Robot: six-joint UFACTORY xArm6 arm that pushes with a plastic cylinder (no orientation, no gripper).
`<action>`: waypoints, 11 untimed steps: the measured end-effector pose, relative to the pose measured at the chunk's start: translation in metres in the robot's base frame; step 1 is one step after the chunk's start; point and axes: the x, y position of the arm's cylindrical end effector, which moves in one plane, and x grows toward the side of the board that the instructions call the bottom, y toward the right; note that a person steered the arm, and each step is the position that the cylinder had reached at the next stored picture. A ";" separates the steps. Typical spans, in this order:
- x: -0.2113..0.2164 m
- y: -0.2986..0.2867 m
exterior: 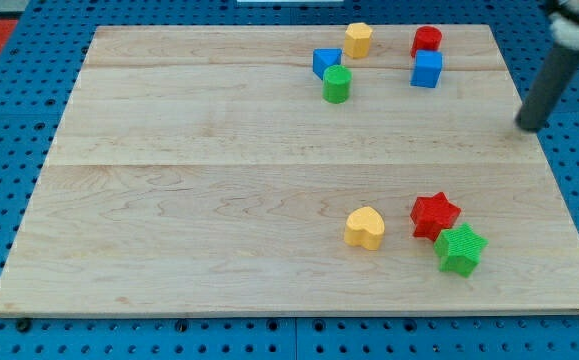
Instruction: Keep blue cube on top right to red star
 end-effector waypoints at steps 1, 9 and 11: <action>-0.069 -0.004; 0.022 -0.132; 0.075 -0.171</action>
